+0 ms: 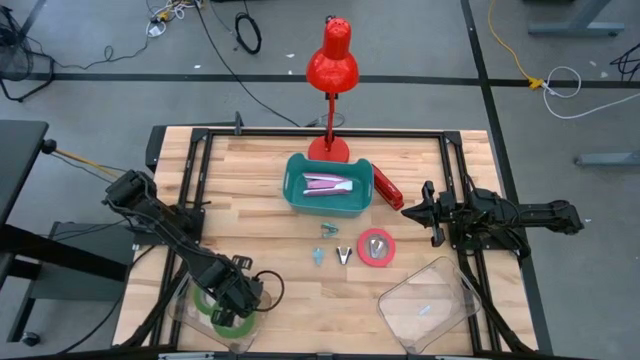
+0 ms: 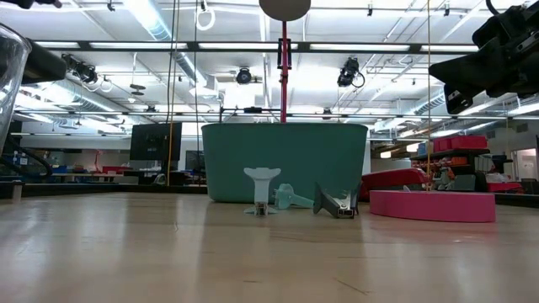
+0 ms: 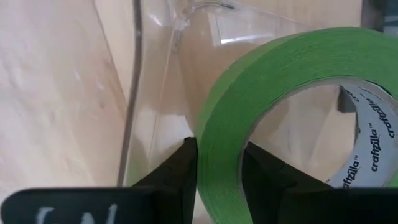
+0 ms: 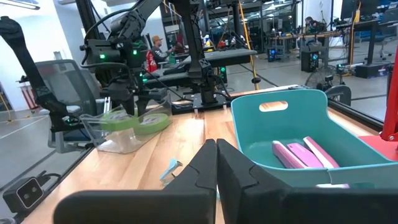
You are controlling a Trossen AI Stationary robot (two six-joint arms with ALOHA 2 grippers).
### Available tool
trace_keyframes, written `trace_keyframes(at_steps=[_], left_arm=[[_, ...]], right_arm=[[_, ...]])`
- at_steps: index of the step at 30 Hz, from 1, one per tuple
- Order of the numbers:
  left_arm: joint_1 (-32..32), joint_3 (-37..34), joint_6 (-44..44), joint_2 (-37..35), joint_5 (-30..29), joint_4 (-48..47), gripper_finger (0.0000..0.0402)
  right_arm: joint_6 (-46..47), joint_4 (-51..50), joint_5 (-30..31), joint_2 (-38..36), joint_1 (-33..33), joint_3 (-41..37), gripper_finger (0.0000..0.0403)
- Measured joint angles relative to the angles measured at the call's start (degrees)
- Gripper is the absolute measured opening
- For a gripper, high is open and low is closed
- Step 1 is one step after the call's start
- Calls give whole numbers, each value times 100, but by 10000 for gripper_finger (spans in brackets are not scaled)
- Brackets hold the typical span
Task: Pick and place Stapler, Stapler remover, tape
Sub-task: Put the green tape in the left transparent bin, then put the bottom light blue staple remover in the right transparent bin
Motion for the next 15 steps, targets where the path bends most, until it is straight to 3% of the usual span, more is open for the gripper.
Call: trace_keyframes(at_steps=[4, 15], left_arm=[[0, 0, -27, 1, -49, 57, 136], [4, 2, -178, 0, -72, 150, 250]], right_arm=[[-1, 1, 0, 0, 1, 0, 6], [1, 1, 2, 1, 1, -1, 6]])
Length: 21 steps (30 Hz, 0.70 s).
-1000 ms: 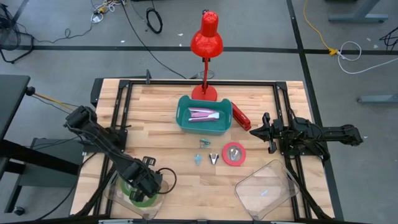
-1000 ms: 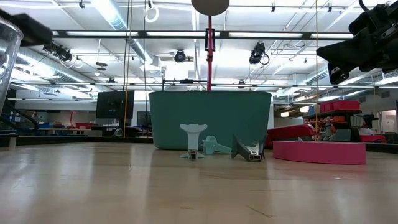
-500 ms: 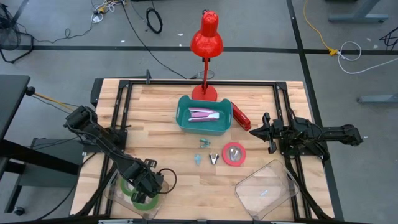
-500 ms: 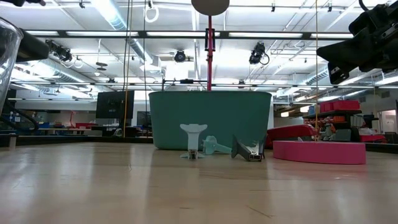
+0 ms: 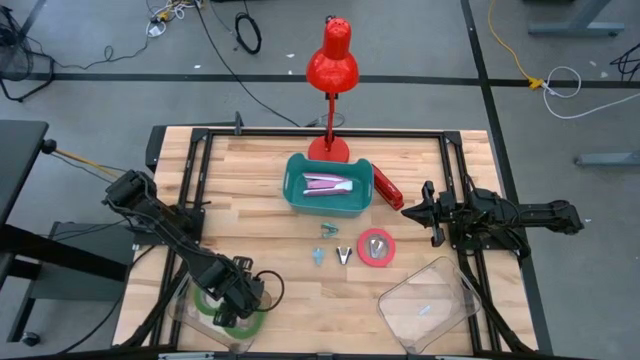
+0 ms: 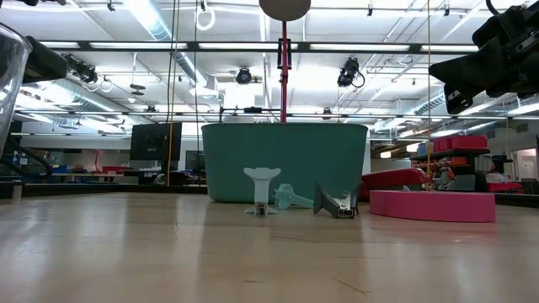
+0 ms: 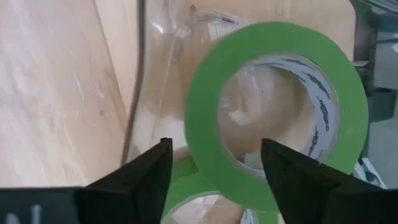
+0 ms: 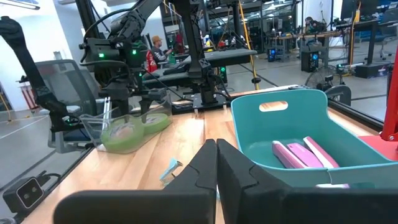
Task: Pick and place Stapler, Stapler remover, tape
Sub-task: Put the bottom light blue staple remover in the right transparent bin
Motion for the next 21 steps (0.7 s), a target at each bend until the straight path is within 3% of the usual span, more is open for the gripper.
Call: trace_keyframes(at_steps=[6, 15, 21], left_arm=[[178, 166, -178, 0, 593, -453, 263], [488, 837, 595, -4, 63, -1411, 263], [801, 1054, 831, -4, 152, -2046, 264]], right_arm=[[-1, 0, -1, 0, -1, -1, 6], [-1, 0, 0, 1, 0, 0, 6], [-1, 0, -2, -1, 0, 1, 6]])
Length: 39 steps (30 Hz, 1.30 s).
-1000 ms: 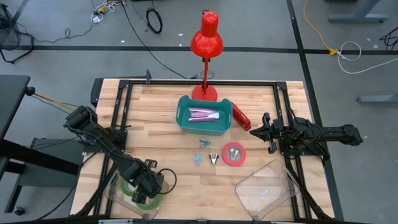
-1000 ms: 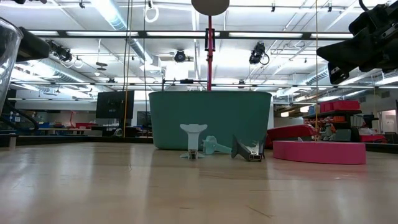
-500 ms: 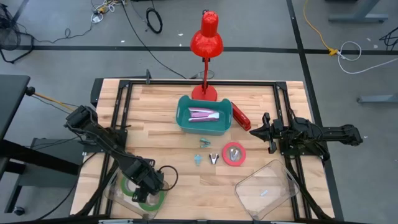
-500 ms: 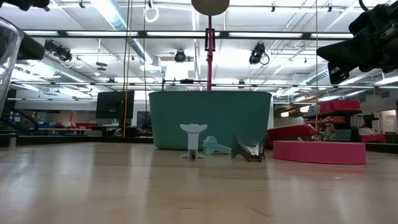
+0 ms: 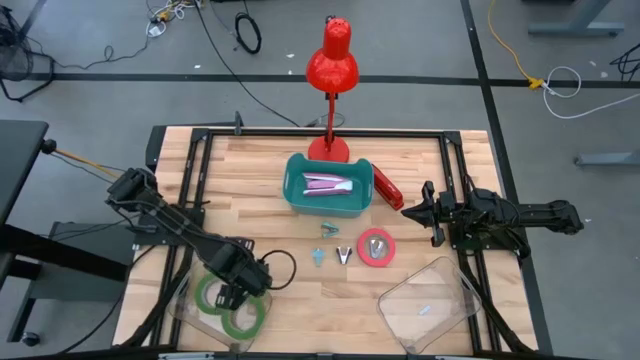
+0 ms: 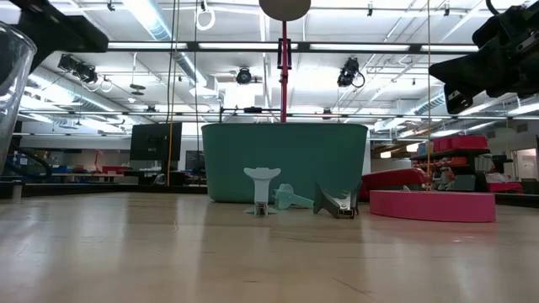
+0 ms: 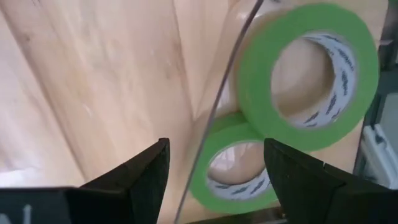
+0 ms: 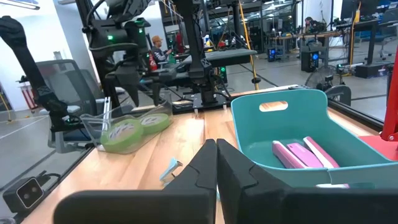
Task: Pick and place Stapler, Stapler remover, tape
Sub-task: Put the bottom light blue staple remover in the right transparent bin
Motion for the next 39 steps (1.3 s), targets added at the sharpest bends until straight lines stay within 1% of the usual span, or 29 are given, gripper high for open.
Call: trace_keyframes(at_steps=[4, 8, 14, 18, 22, 29, 34, 39], left_arm=[[228, 158, 415, 0, -192, -235, 264], [508, 334, 785, 0, -444, -277, 264], [958, 595, 1100, 0, -666, -271, 264], [1260, 633, 1122, 0, -701, -119, 264], [1475, 633, 1121, 0, -700, 310, 264], [1680, 615, 1119, 0, -699, 1472, 264], [1713, 413, 968, 0, -686, 2587, 263], [1709, 145, 801, 0, -676, 3155, 263]], right_arm=[[1, 0, 1, 1, 0, -1, 6], [0, 0, 2, 2, 0, 0, 6], [0, -1, 0, 0, 0, -1, 6], [0, -1, 1, 0, -1, 0, 6], [0, -2, 0, 2, 0, 0, 6], [0, -2, 2, 0, 0, 0, 6], [0, -1, 0, 1, -1, -1, 6], [0, -1, 0, 1, -1, -2, 6]])
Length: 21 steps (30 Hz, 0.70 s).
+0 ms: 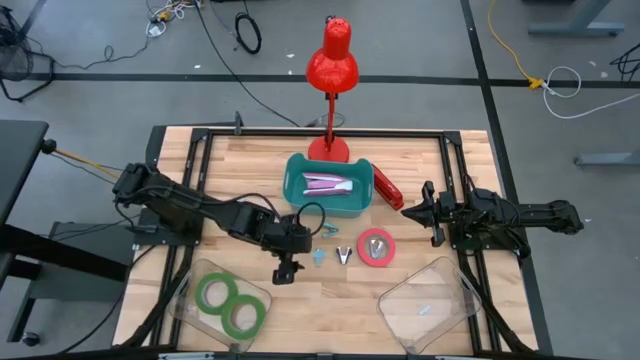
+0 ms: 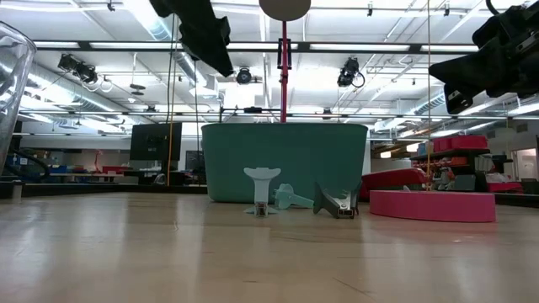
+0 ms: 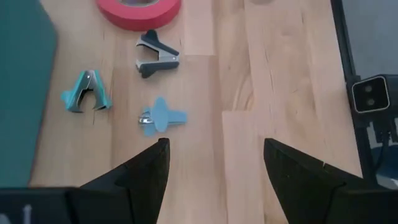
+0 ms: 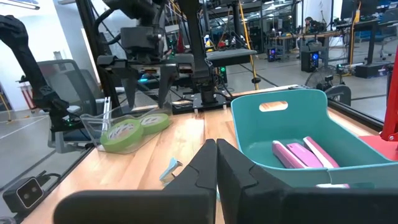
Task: Pick and place Stapler, Stapler remover, tape
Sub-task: Put the bottom light blue staple remover in the right transparent bin
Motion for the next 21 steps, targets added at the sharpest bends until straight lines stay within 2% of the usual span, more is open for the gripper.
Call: trace_keyframes(at_steps=[14, 21], left_arm=[[-55, -892, 3, 0, -137, 995, 263], [-55, -1651, -703, 2, -241, 2211, 263]], right_arm=[[1, 0, 2, 0, -1, 1, 6], [0, 0, 2, 0, 1, 2, 6]])
